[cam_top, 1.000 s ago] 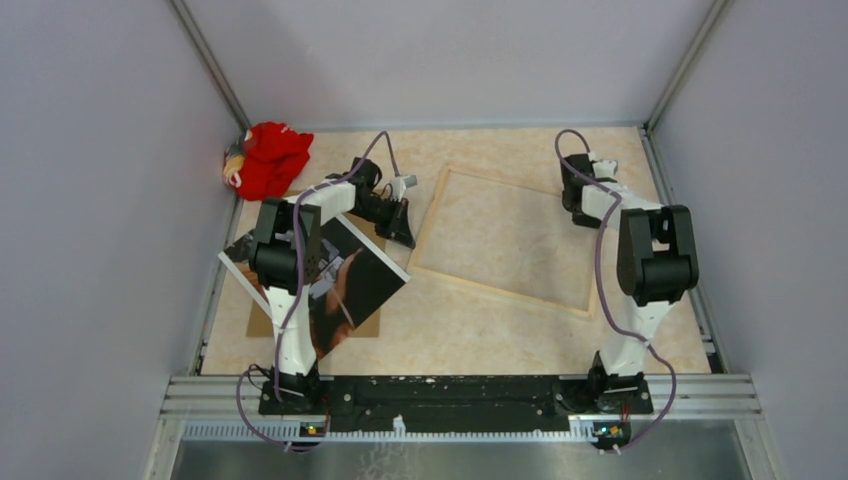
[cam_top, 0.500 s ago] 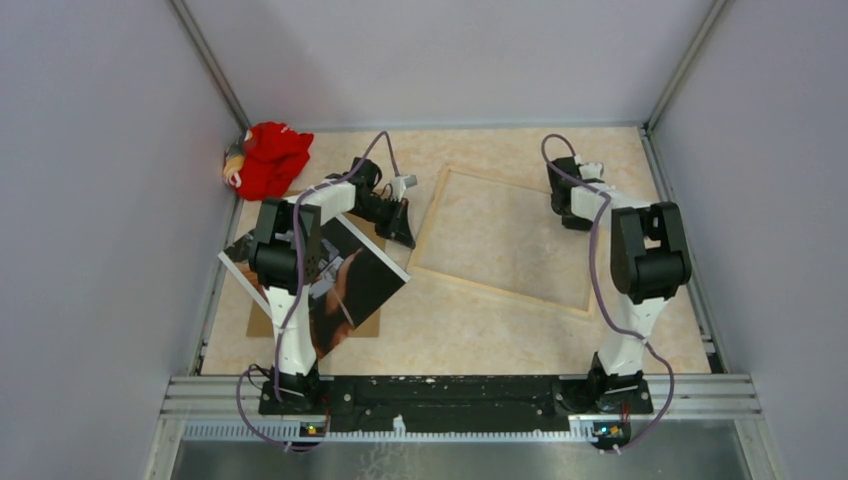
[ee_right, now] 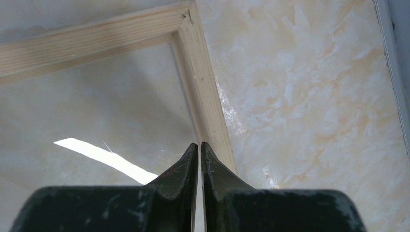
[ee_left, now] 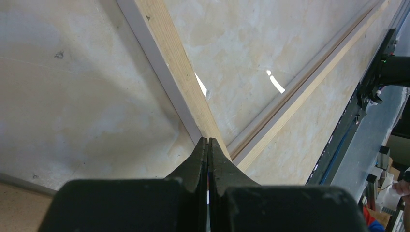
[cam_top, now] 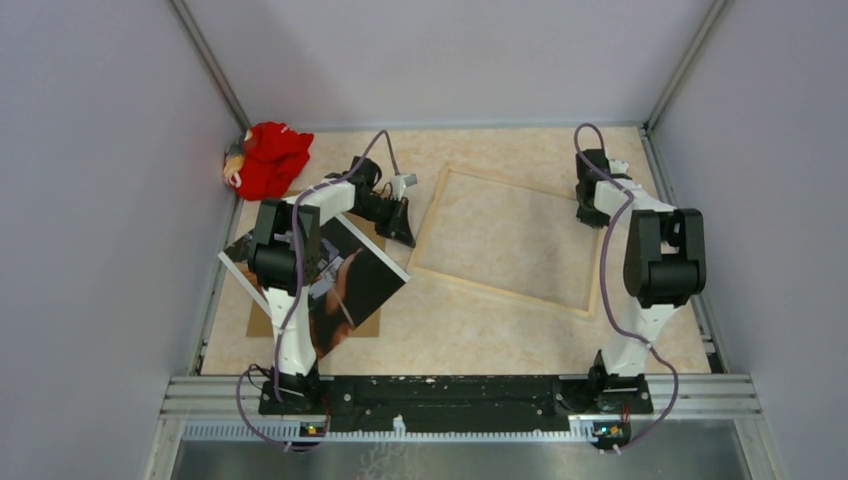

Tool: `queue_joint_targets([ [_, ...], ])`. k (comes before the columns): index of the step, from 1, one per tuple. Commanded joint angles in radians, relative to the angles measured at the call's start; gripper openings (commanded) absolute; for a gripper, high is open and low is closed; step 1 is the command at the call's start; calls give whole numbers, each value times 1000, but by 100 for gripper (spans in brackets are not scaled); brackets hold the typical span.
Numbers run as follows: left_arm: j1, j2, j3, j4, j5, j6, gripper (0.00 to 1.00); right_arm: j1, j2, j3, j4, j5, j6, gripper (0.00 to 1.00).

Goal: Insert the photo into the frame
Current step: Adjust the photo frame item on the photo frame.

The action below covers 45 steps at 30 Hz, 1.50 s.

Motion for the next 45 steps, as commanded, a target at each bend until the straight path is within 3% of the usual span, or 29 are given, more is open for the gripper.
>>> queue_joint_targets([
  [1,2,-58,-5,0,28,16,0,-19,-28,16,22,-36,22,5],
  [21,4,-52,-1,4,32,10,0,-93,17,-54,41,-36,59,0],
  [32,3,-54,-3,6,37,7,0,-147,35,-96,74,-157,68,0],
  [45,3,-60,5,0,38,10,0,-146,-73,22,38,-249,85,2],
])
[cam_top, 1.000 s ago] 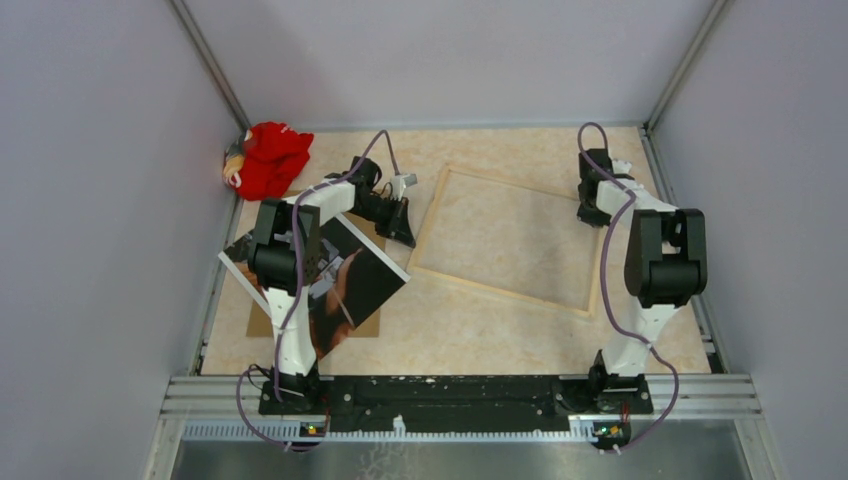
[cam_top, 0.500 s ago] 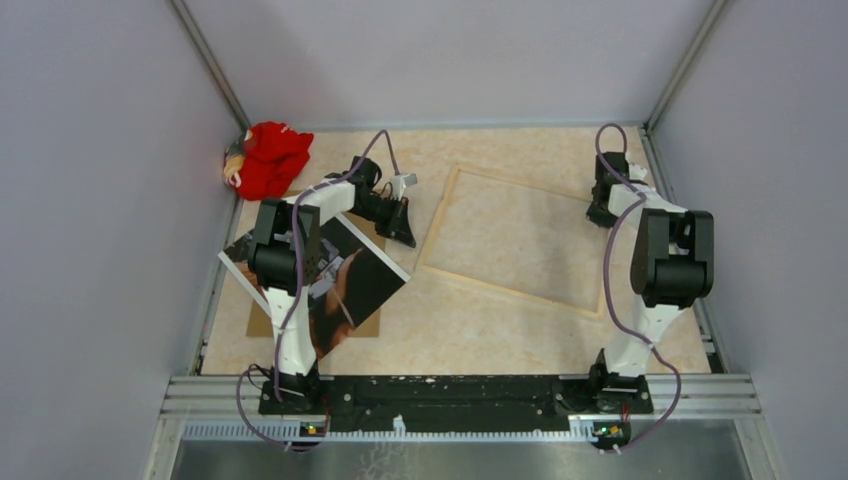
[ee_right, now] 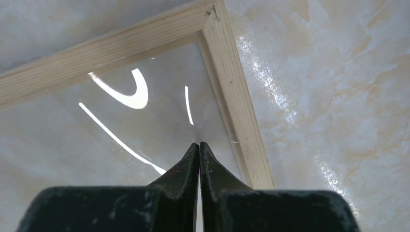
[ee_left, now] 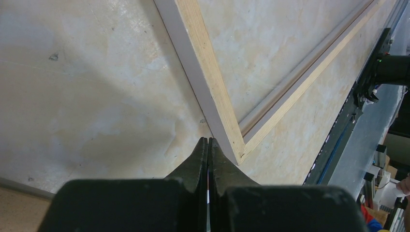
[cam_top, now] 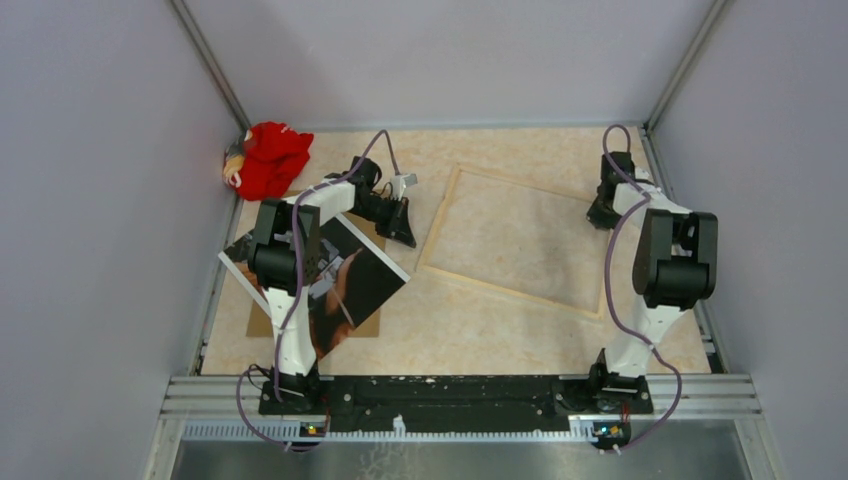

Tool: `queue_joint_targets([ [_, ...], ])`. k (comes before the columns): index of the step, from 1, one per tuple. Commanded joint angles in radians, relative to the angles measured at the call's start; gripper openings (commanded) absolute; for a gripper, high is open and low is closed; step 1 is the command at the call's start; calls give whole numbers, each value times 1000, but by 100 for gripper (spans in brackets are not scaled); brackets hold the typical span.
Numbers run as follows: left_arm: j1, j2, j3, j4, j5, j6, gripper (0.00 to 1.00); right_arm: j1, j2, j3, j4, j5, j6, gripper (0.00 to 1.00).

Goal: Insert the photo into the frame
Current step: Adjust the photo frame item on the photo frame.

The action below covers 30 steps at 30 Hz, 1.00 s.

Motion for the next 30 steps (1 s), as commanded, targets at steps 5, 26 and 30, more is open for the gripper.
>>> queue_joint_targets([
  [5,4,-57,2,2,21,15,0,-10,-62,108,-75,25,0,3],
  [26,5,-61,9,-11,18,26,0,-47,90,169,-60,49,10,3],
  [30,5,-58,9,-11,16,27,0,-47,91,144,-52,47,19,3],
])
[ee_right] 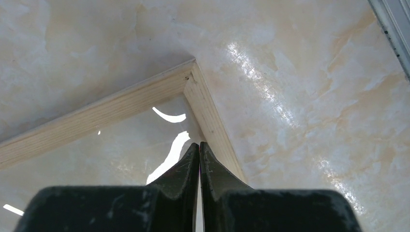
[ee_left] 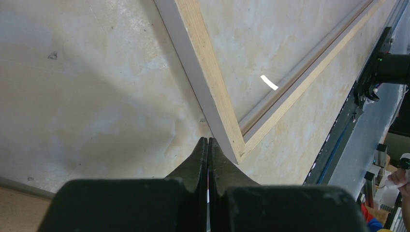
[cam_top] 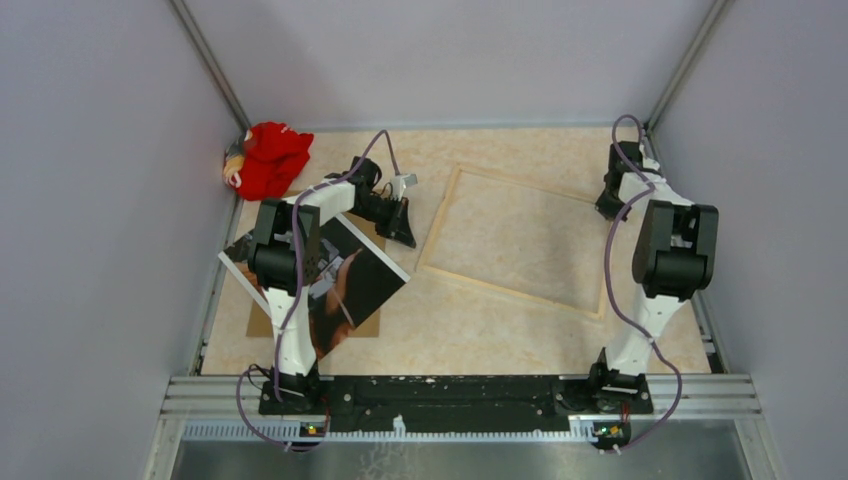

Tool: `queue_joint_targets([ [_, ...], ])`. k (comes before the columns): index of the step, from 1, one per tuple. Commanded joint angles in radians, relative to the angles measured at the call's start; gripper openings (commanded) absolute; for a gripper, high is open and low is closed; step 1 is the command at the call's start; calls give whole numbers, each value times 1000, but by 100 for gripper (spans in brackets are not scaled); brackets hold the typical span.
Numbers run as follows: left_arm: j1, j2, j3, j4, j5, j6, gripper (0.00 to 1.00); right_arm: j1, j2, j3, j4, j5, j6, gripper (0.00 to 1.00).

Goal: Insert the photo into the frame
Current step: Adjust the photo frame item on the photo frame.

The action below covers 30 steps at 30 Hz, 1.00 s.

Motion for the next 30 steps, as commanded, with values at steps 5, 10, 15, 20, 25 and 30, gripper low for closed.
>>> queue_joint_targets([
  [5,5,-55,10,-3,21,19,0,-5,10,-43,34,-14,15,2],
  [10,5,-58,11,-4,19,18,0,-4,2,-65,38,-8,28,3],
  [15,5,-59,7,-6,16,20,0,20,-109,-81,36,-38,31,5],
  [20,5,-68,12,-12,17,23,0,48,-240,-209,42,-60,33,12],
  [25,5,-63,25,-15,22,20,0,94,-265,-239,110,-134,43,14],
  [30,5,-57,42,-9,25,8,0,177,-128,-28,78,-163,56,14],
])
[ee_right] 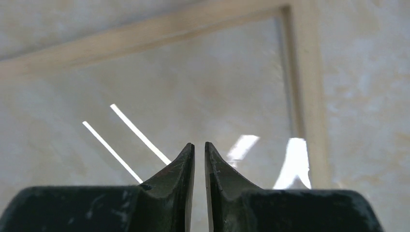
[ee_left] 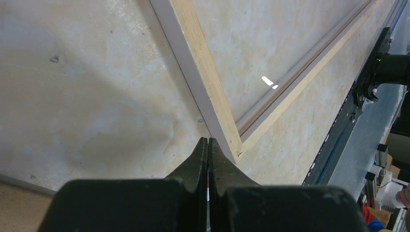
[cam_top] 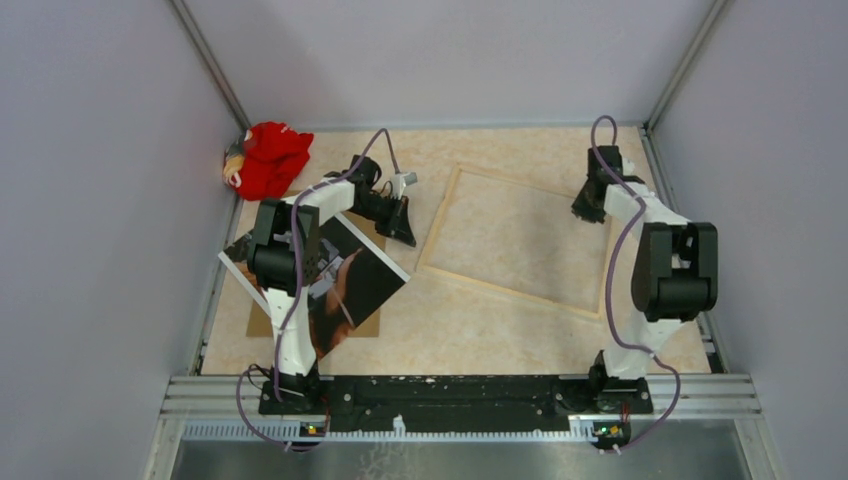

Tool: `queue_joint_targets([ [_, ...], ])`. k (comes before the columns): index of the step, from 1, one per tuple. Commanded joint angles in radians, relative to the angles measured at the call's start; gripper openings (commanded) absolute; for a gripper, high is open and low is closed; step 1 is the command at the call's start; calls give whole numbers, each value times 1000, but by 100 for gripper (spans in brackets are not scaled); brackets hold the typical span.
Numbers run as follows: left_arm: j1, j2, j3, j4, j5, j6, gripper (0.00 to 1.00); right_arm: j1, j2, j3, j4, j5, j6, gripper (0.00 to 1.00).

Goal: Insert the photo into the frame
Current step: Adjust the photo frame item on the photo frame.

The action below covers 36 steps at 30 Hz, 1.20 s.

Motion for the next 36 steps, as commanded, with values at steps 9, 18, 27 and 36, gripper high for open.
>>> queue_joint_targets([
  [9,5,-30,55,7,32,-2,0,86,322,413,-27,-103,35,13],
  [18,5,-16,70,18,37,-11,0,118,340,385,17,-124,55,11],
  [27,4,1,103,35,43,-35,0,168,308,408,29,-135,82,11],
  [36,4,10,115,36,42,-40,0,254,341,444,32,-131,100,11],
])
